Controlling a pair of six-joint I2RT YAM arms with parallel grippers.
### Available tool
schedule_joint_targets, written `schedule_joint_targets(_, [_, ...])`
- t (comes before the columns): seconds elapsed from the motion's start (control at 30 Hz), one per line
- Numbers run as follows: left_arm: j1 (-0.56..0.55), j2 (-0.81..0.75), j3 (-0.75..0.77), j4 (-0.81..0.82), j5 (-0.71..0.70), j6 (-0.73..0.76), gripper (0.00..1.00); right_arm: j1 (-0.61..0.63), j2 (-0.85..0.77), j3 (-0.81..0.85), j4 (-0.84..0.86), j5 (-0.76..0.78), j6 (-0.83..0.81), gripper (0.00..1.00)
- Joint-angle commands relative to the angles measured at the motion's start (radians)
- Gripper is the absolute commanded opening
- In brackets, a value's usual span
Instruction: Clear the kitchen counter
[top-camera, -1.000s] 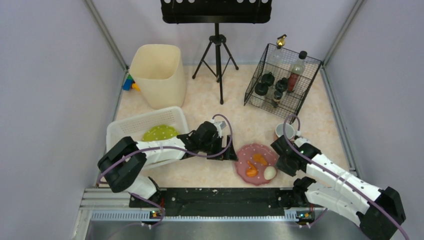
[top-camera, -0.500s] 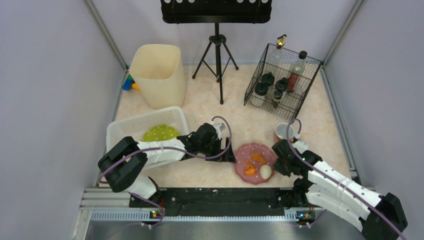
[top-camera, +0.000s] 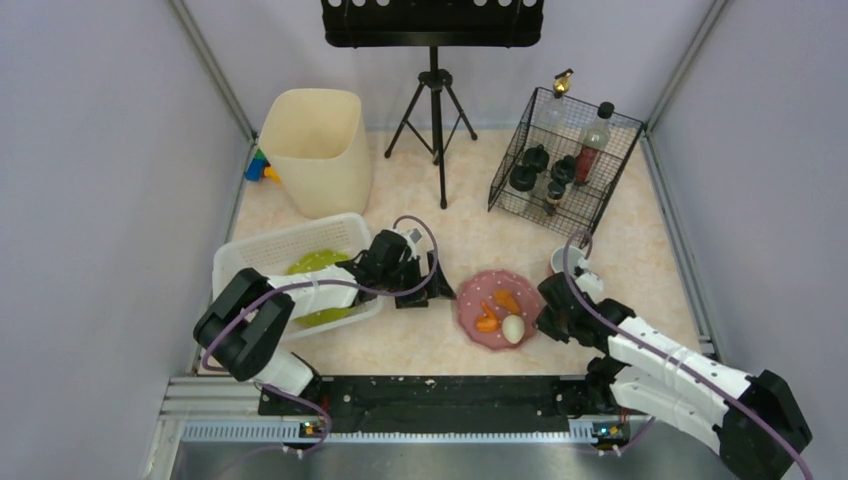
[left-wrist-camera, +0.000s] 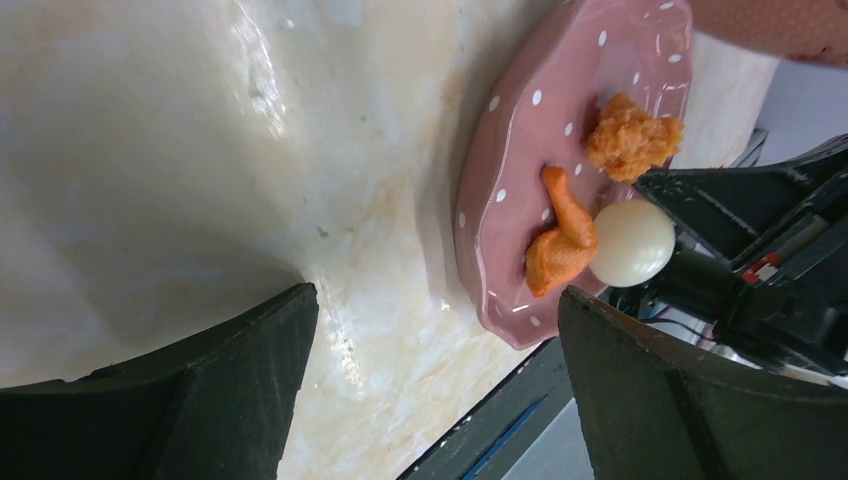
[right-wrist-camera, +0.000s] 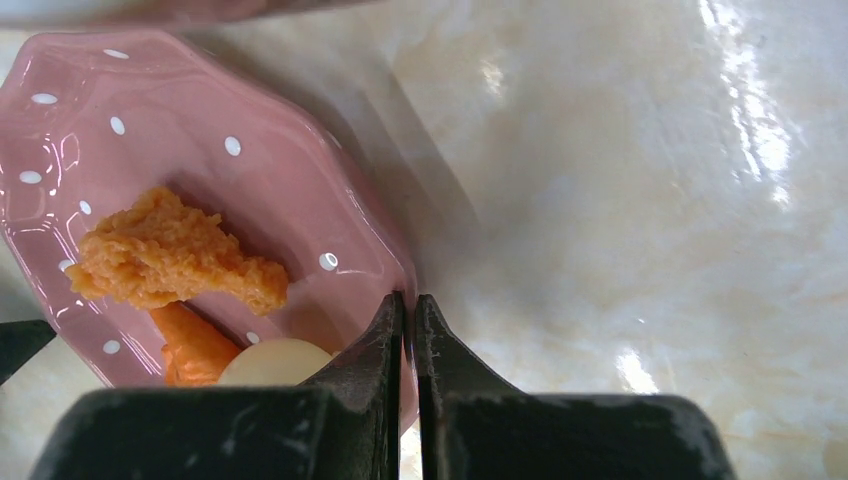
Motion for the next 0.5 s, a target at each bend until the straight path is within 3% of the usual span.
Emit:
schedule_joint_targets(0.0, [0.081,0.077,-0.048,0.016,0.012,0.009,0.96,-0.007,0.09,0.009,0.127,0.003,-0.042,0.0])
schedule_joint_targets(0.17, [0.137,0.077,-0.095,0.033,0.04,0.01,0.96,-0.006,0.172,0.031,0.225,-0.018,-0.074,0.0])
schedule_joint_targets(0.47, [0.278,-0.085,-0.205,-0.095,-0.012,0.072,0.96,-0.007,0.316,0.076,0.356,-0.045,-0.114,0.0])
